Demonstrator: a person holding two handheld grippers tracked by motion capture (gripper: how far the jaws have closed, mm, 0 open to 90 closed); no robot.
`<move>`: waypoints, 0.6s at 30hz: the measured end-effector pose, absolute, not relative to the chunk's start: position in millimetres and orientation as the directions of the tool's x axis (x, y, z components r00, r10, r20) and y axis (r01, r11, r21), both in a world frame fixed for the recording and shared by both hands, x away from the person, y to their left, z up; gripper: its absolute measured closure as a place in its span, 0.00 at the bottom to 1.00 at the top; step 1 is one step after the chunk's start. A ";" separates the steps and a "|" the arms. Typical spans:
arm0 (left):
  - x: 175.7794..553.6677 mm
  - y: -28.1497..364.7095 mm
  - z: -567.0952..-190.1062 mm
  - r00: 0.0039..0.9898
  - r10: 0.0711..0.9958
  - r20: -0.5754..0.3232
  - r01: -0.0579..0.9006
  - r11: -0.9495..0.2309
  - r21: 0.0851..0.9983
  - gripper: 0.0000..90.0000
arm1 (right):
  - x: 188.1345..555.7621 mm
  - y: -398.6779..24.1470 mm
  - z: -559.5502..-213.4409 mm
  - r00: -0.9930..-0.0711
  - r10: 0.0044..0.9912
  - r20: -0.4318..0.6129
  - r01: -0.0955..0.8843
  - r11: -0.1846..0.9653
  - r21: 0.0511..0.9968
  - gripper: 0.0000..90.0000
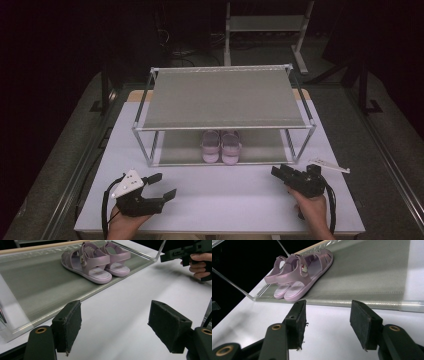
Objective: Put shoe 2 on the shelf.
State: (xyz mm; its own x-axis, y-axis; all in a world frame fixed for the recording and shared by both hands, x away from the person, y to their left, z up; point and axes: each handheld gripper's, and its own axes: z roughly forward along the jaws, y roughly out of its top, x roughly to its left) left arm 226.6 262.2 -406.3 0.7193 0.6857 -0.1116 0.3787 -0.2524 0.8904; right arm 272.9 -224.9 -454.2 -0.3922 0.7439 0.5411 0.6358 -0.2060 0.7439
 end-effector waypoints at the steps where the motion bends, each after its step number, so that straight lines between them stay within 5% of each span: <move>1: 226.6 262.4 -406.4 0.719 0.686 -0.112 0.379 -0.252 0.890 0.29 | 272.2 -225.4 -454.1 -0.391 0.745 0.540 0.637 -0.204 0.743 0.51; 18: 225.9 263.4 -406.5 0.720 0.686 -0.109 0.379 -0.257 0.889 0.29 | 259.2 -242.1 -456.2 -0.391 0.753 0.529 0.644 -0.186 0.742 0.50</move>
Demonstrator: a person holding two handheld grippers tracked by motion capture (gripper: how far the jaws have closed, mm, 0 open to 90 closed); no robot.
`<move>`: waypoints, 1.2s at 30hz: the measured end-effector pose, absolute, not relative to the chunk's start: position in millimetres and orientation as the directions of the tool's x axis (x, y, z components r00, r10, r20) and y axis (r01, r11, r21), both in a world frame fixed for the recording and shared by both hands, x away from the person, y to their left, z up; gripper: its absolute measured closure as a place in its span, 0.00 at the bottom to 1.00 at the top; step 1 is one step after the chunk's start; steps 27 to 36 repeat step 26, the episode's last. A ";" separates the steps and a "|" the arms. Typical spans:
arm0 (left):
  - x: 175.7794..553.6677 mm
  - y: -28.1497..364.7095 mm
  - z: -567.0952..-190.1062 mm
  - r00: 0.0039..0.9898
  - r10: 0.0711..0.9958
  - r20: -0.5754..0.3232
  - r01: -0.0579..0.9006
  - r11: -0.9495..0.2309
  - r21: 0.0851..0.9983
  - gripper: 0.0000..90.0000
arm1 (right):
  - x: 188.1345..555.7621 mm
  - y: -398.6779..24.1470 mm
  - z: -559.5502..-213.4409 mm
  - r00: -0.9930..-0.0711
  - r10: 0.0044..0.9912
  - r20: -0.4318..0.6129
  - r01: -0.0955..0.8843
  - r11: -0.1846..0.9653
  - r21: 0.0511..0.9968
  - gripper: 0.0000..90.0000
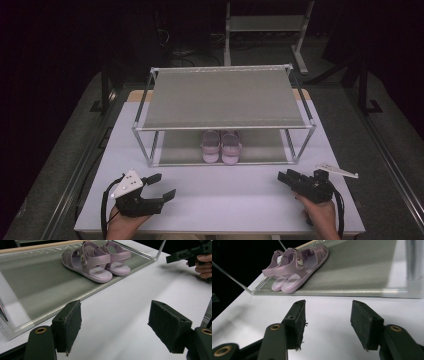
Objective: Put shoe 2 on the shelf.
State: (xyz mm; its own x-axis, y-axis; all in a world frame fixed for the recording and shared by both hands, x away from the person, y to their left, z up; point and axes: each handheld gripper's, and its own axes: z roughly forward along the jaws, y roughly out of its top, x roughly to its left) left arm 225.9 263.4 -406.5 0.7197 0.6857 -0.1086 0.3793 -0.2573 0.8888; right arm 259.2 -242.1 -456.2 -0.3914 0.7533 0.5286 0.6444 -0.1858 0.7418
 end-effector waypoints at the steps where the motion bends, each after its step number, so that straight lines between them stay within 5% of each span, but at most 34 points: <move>1: 225.8 263.2 -406.6 0.720 0.685 -0.110 0.380 -0.257 0.888 0.29 | 258.8 -243.5 -456.3 -0.391 0.754 0.528 0.644 -0.187 0.742 0.50; 36: 228.8 262.6 -408.7 0.726 0.671 -0.152 0.403 -0.237 0.884 0.29 | 236.2 -267.9 -458.4 -0.413 0.733 0.540 0.607 -0.221 0.764 0.45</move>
